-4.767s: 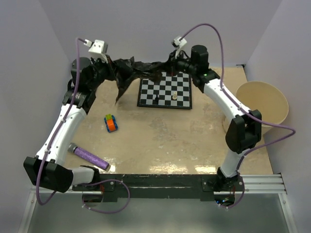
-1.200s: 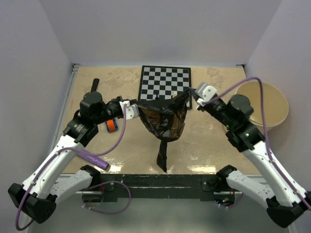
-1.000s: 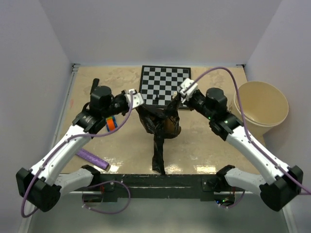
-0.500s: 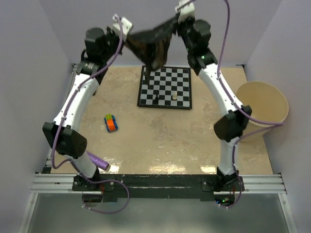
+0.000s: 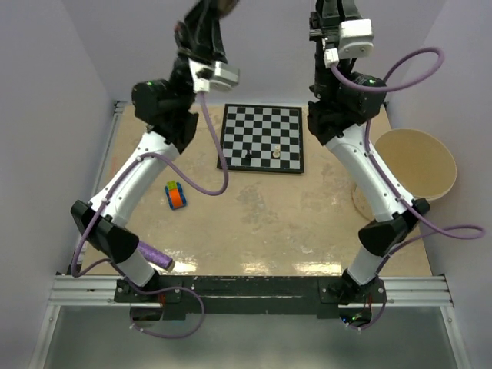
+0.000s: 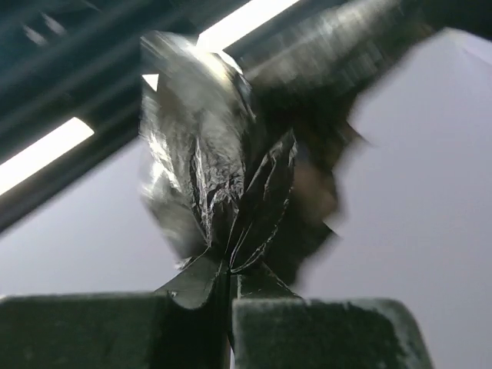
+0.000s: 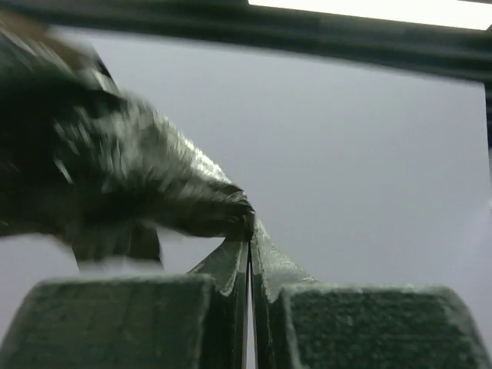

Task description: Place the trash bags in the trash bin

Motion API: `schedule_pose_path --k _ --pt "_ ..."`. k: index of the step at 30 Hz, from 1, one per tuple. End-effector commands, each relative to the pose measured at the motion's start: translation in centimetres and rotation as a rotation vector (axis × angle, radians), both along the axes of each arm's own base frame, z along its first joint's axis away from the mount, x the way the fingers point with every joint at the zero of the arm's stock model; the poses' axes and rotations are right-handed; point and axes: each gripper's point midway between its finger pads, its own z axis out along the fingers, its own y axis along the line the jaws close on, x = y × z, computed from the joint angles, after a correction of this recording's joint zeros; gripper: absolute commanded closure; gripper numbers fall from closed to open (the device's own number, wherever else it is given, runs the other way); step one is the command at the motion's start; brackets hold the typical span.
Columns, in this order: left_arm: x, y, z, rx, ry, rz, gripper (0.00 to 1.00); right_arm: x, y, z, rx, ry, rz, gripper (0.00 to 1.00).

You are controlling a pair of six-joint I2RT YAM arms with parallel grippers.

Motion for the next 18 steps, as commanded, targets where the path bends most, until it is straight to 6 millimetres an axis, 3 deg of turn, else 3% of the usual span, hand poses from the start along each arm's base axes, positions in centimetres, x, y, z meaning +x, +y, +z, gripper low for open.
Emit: schedule_pose_path --k 1,2,3,4,5,6,7,8,10,13,18 --pt "8.0 -3.8 -16.9 0.275 0.350 0.101 1.00 15.6 3.2 -23.1 -0.256 0.718 -0.209 1.00" --pt "8.0 -5.7 -23.2 0.500 0.541 0.026 1.00 15.5 4.0 -30.2 -0.394 0.941 -0.157 1.00" --pt "4.9 -6.7 -34.7 0.937 0.881 -0.149 1.00 12.0 6.6 -40.1 -0.672 1.143 0.065 1.00" --pt "0.1 -6.4 -39.0 1.190 0.974 -0.325 1.00 5.4 7.9 -42.5 -0.874 1.152 0.271 1.00" --pt "-1.6 -6.1 -39.6 1.136 1.152 -0.389 1.00 -0.8 7.7 -43.9 -1.006 1.116 0.393 1.00" --pt "-2.6 -5.5 -39.4 1.031 1.287 -0.424 1.00 -5.4 7.4 -43.7 -1.062 1.058 0.462 1.00" --pt "-3.2 -4.6 -39.2 0.941 1.357 -0.425 1.00 -8.5 6.2 -42.6 -1.013 1.021 0.475 1.00" --pt "-3.8 -4.0 -39.1 0.887 1.356 -0.415 1.00 -10.2 5.2 -41.7 -0.918 1.024 0.484 1.00" --pt "-5.3 -3.3 -37.6 0.788 1.202 -0.407 1.00 -11.2 3.2 -40.2 -0.794 1.044 0.464 1.00" --pt "-6.9 -2.1 -37.1 0.658 1.078 -0.387 1.00 -9.7 2.5 -40.1 -0.747 1.109 0.396 1.00" --pt "-5.1 -1.5 -37.8 0.576 1.218 -0.329 1.00 -7.5 1.8 -38.9 -0.703 1.064 0.281 1.00"
